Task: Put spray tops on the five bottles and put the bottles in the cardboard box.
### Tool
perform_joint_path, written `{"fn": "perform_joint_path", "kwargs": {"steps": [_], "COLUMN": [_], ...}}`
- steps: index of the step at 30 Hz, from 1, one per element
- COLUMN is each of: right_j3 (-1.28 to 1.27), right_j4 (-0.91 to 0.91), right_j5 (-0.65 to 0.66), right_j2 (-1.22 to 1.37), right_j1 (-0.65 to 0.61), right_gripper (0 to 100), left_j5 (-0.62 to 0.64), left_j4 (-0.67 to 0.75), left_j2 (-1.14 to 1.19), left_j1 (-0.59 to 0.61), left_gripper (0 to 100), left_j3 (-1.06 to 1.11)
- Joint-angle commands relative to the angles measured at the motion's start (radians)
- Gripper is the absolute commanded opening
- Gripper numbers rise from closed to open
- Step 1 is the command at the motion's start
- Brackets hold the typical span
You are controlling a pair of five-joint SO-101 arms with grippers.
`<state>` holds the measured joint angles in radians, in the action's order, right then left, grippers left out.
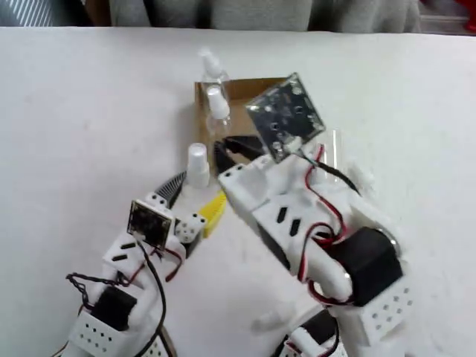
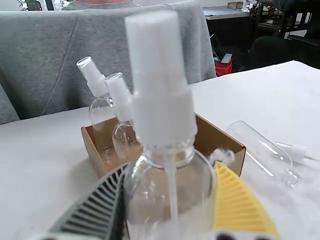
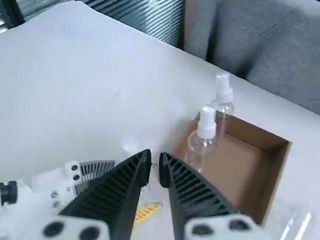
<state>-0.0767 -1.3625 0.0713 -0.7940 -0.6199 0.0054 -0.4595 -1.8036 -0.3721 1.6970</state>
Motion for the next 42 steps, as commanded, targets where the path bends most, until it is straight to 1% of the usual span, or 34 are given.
{"fn": "perform_joint_path", "kwargs": {"steps": [1, 6, 8, 10, 12, 15, 16, 21, 23, 25, 29, 31, 33, 37, 42], "right_j3": [0.035, 0.011, -0.072, -0.172, -0.264, -0.374, -0.408, -0.586, -0.657, -0.729, -0.858, -0.910, -0.957, -1.030, -1.091], "right_j4": [-0.117, -0.318, -0.343, -0.341, -0.298, -0.226, -0.205, -0.085, -0.019, 0.056, 0.180, 0.220, 0.255, 0.306, 0.358], "right_j5": [0.005, 0.014, 0.018, 0.078, 0.198, 0.371, 0.396, 0.408, 0.411, 0.411, 0.411, 0.410, 0.405, 0.402, 0.405], "right_j2": [-0.051, -0.070, -0.076, -0.076, -0.076, -0.076, -0.076, -0.073, -0.068, -0.070, -0.068, -0.071, -0.074, -0.074, -0.074], "right_j1": [0.111, 0.286, 0.352, 0.430, 0.510, 0.622, 0.654, 0.796, 0.837, 0.869, 0.897, 0.906, 0.915, 0.951, 0.972], "right_gripper": [1.5, 1.5, 1.5, 1.5, 1.5, 1.5, 1.5, 1.5, 1.5, 1.5, 1.5, 1.5, 1.5, 1.5, 1.5], "left_j5": [-0.003, 0.000, 0.000, 0.000, 0.000, 0.000, 0.000, 0.000, 0.000, 0.000, -0.002, -0.002, -0.002, -0.002, 0.000], "left_j4": [0.026, 0.192, 0.250, 0.290, 0.316, 0.315, 0.318, 0.321, 0.322, 0.322, 0.324, 0.354, 0.436, 0.629, 0.801], "left_j2": [-0.022, -0.022, -0.022, -0.022, -0.022, -0.021, -0.021, -0.018, 0.019, 0.107, 0.363, 0.484, 0.591, 0.768, 0.984], "left_j1": [-0.010, -0.010, -0.010, -0.010, -0.010, -0.010, -0.010, -0.010, -0.010, -0.010, -0.010, -0.010, -0.008, -0.010, -0.010], "left_gripper": [2, 2, 2, 2, 2, 2, 2, 2, 2, 2, 2, 2, 2, 2, 2], "left_j3": [-0.005, -0.005, -0.005, -0.012, -0.026, -0.061, -0.071, -0.143, -0.193, -0.259, -0.428, -0.497, -0.531, -0.532, -0.532]}}
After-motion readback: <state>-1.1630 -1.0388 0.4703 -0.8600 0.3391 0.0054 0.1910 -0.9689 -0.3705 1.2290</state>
